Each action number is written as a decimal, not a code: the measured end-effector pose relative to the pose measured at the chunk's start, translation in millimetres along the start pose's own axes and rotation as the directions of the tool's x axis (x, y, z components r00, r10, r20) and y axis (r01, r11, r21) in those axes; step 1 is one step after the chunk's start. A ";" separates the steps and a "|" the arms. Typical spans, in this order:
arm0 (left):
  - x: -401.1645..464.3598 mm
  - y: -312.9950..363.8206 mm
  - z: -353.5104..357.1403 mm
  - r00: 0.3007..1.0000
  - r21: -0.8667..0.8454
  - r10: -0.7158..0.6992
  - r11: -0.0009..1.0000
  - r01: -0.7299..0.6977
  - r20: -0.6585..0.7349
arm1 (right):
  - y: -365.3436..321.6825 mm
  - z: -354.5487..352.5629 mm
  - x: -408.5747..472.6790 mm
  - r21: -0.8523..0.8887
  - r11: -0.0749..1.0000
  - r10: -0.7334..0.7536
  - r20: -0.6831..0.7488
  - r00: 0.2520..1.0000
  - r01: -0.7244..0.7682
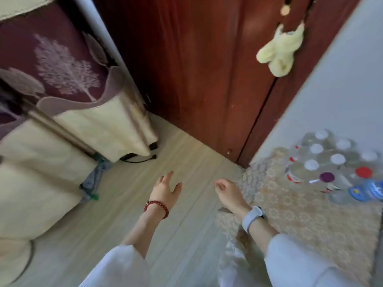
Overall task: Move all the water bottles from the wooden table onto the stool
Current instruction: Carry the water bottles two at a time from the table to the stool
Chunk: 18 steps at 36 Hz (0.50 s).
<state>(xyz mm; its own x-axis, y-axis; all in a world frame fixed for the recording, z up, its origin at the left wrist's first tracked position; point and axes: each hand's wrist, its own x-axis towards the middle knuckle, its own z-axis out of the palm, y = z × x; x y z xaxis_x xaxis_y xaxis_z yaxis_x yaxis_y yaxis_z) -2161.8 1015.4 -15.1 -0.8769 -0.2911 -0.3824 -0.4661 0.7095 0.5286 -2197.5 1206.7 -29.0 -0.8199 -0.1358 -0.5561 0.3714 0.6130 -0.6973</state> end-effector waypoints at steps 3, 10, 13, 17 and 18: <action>-46.8 -77.2 -70.3 0.984 -0.017 -0.064 0.998 0.062 -0.169 | -65.9 75.8 -32.5 -0.072 0.986 -0.144 0.068 0.987 0.148; -220.3 -286.5 -205.2 0.814 -0.192 -0.306 0.951 0.242 -0.493 | -187.2 296.3 -155.6 -0.110 0.881 -0.386 0.397 0.833 0.460; -307.5 -372.6 -245.7 0.685 -0.318 -0.472 0.881 0.350 -0.555 | -227.7 395.8 -222.1 -0.097 0.813 -0.429 0.568 0.703 0.574; -414.9 -466.6 -281.7 0.482 -0.451 -0.623 0.781 0.432 -0.617 | -266.1 519.0 -312.5 -0.053 0.690 -0.457 0.742 0.490 0.722; -438.4 -487.8 -286.3 0.424 -0.482 -0.644 0.762 0.434 -0.636 | -273.4 546.6 -333.6 -0.043 0.655 -0.454 0.776 0.437 0.755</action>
<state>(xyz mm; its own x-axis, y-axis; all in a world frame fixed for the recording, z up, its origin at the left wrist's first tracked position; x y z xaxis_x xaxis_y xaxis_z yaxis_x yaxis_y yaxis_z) -1583.6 613.2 111.7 -0.1466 -0.9890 -0.0204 -0.7917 0.1049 0.6018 -1787.3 659.0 100.0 -0.1891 -0.9418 -0.2778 -0.3944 0.3319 -0.8569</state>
